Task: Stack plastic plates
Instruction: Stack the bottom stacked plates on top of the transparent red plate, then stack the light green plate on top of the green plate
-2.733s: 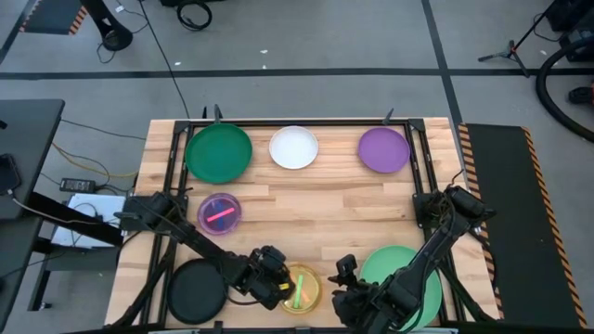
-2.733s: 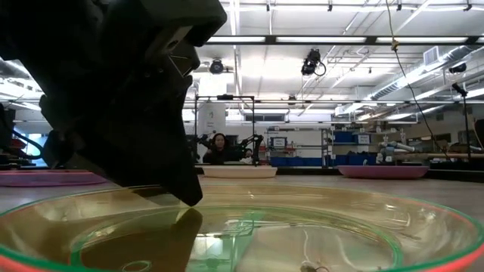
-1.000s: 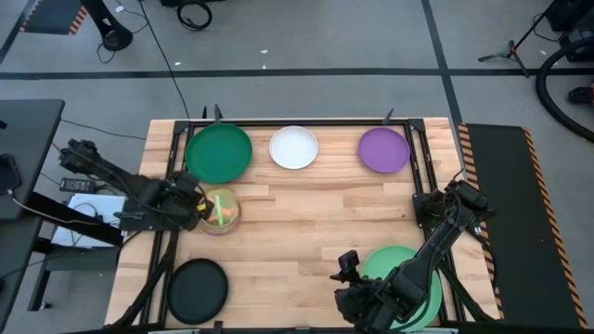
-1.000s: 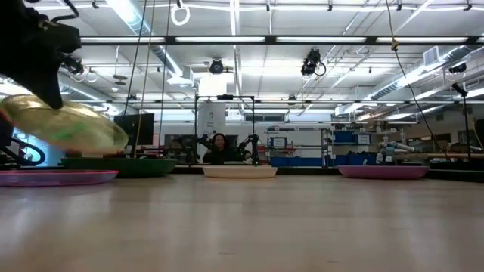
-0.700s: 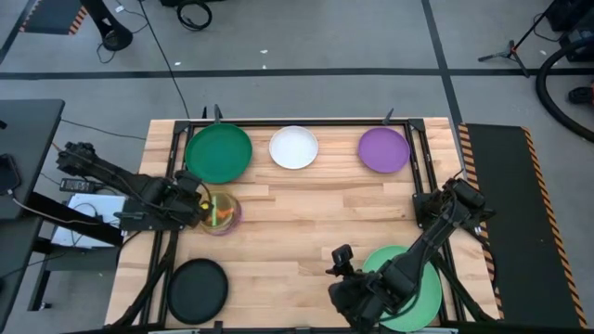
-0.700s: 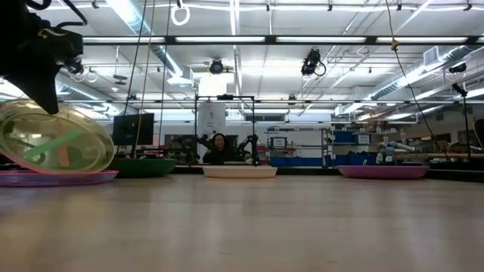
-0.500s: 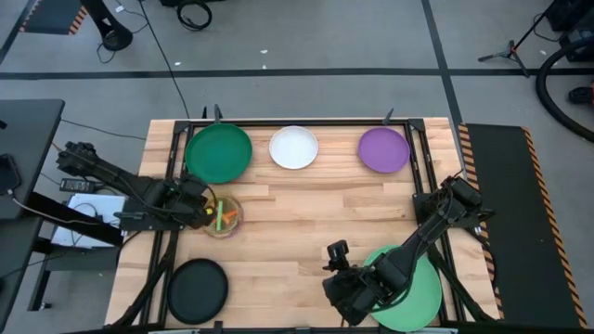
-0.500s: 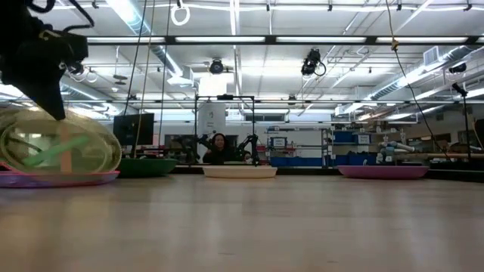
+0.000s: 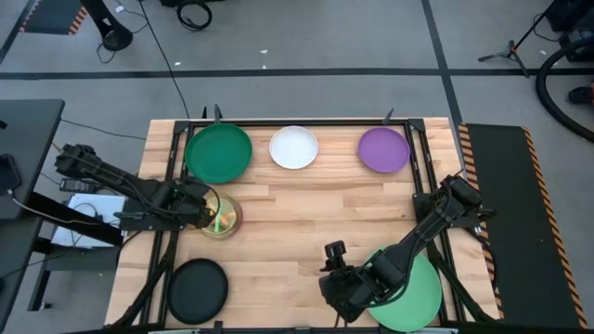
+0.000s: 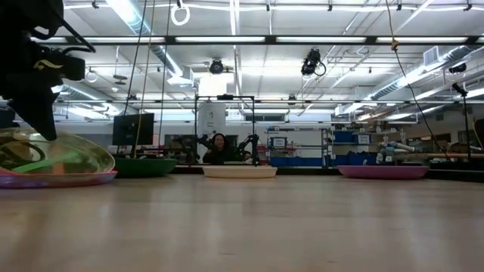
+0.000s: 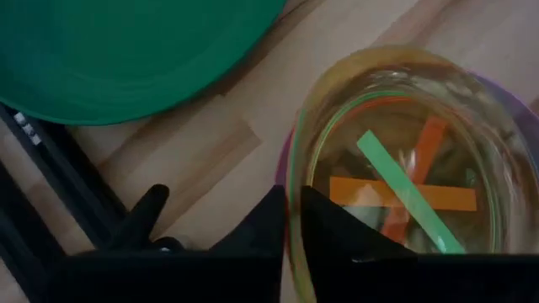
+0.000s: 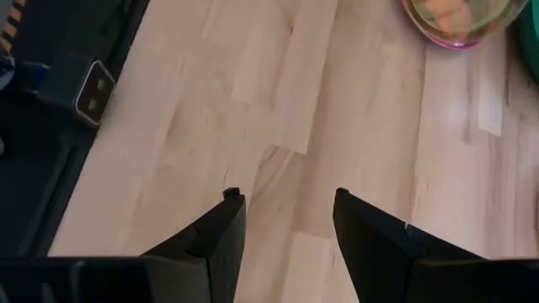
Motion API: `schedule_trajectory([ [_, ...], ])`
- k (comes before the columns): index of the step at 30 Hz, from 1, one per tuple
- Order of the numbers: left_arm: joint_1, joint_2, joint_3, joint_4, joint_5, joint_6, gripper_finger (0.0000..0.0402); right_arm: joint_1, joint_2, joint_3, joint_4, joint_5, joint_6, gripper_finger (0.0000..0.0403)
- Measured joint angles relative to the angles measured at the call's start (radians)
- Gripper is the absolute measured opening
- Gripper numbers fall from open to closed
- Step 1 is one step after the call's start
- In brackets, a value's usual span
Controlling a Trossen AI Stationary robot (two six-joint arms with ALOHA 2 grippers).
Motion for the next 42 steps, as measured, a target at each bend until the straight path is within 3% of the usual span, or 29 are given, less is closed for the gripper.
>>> schedule_trajectory([
  [6, 0.052, 0.0, 0.0, 0.053, 0.084, 0.098, 0.0123, -0.014, 0.007, 0.0, -0.002, -0.083, 0.097, 0.0187],
  [9, 0.088, 0.0, 0.0, 0.072, 0.115, 0.149, 0.0154, -0.034, 0.017, -0.001, -0.009, -0.151, 0.236, 0.0187],
  [13, 0.115, 0.0, 0.033, 0.062, 0.121, 0.169, 0.0181, -0.066, 0.021, -0.001, -0.033, -0.224, 0.535, 0.0187],
  [17, 0.119, 0.0, 0.118, 0.07, 0.12, 0.164, 0.0189, -0.089, 0.019, -0.001, -0.084, -0.248, 0.978, 0.0181],
  [20, 0.098, 0.0, 0.181, 0.216, 0.12, 0.179, 0.0186, -0.082, 0.02, 0.0, -0.142, -0.264, 1.209, 0.0168],
  [25, 0.051, 0.0, 0.204, 0.653, 0.109, 0.341, 0.0181, -0.064, 0.045, -0.03, -0.276, -0.311, 1.51, 0.0156],
  [28, 0.034, 0.006, 0.199, 0.84, 0.108, 0.415, 0.0181, -0.057, 0.061, -0.071, -0.248, -0.364, 1.618, 0.0156],
  [31, 0.031, 0.011, 0.198, 0.884, 0.107, 0.451, 0.0181, -0.047, 0.061, -0.092, -0.192, -0.422, 1.686, 0.0155],
  [42, 0.034, 0.02, 0.197, 0.791, 0.105, 0.473, 0.018, 0.013, 0.06, -0.051, -0.333, -0.513, 1.851, 0.0155],
])
